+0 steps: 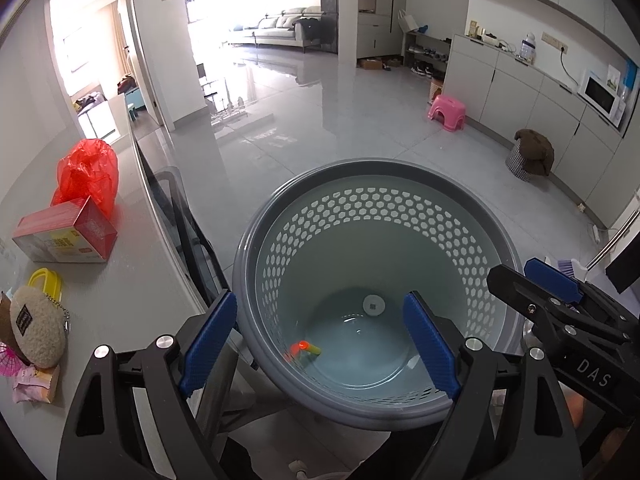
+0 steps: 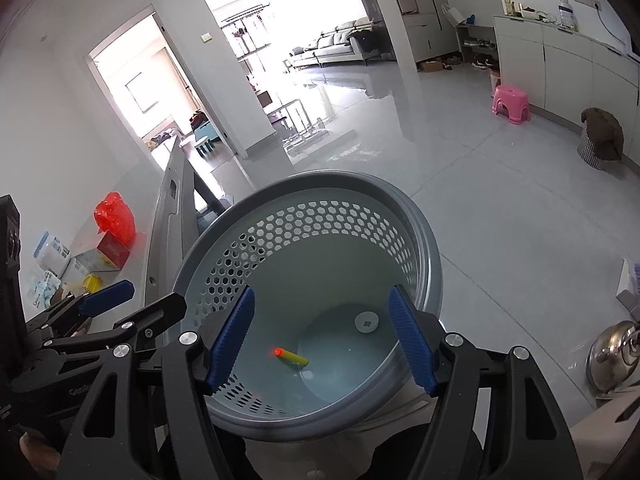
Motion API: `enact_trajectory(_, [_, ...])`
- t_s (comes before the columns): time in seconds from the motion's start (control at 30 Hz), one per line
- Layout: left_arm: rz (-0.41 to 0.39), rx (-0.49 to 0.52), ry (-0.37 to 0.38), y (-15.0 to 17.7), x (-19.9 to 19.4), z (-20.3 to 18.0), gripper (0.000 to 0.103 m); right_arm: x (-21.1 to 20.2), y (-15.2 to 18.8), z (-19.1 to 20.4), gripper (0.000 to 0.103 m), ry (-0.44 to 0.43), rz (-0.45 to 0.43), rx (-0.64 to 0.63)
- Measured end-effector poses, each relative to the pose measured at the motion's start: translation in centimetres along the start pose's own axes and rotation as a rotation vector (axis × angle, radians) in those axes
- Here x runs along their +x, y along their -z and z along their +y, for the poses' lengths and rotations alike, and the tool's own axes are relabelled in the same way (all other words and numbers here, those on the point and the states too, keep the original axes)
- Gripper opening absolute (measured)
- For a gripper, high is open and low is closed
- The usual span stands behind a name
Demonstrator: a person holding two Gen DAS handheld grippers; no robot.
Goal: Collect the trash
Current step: 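Open both tools to drop the dart and cap into the basket, then swing both open tools back toward the table items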
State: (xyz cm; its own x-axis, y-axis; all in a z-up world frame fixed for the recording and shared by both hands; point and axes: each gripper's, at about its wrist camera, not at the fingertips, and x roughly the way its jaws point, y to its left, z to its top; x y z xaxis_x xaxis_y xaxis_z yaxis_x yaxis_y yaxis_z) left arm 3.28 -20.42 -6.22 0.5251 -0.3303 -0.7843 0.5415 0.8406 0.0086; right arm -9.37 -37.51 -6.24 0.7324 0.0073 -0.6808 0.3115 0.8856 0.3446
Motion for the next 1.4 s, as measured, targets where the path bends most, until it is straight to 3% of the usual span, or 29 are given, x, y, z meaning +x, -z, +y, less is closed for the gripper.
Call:
enact_trajectory(0.43, [-0.05, -0.05, -0.008, 1.2, -3.3, 2.3, 0.083, -2.9, 0.8, 2.3, 0.067, -0.007, -0.028, -0.036])
enact_trajectory(0.63, [-0.085, -0.099, -0.043, 3.3, -5.7, 5.0, 0.089, -3.2, 2.0, 4.7, 0.071, -0.039, -0.018, -0.068])
enact_trajectory(1.03, [-0.136, -0.228, -0.225, 7.2, -10.7, 13.3, 0.091, -1.8, 4.2, 13.0, 0.071, -0.127, 0.044, -0.198])
enact_trajectory(1.4, [-0.101, -0.351, -0.366, 11.5, -12.8, 20.3, 0.091, 0.3, 5.6, 21.0, 0.071, -0.217, 0.085, -0.314])
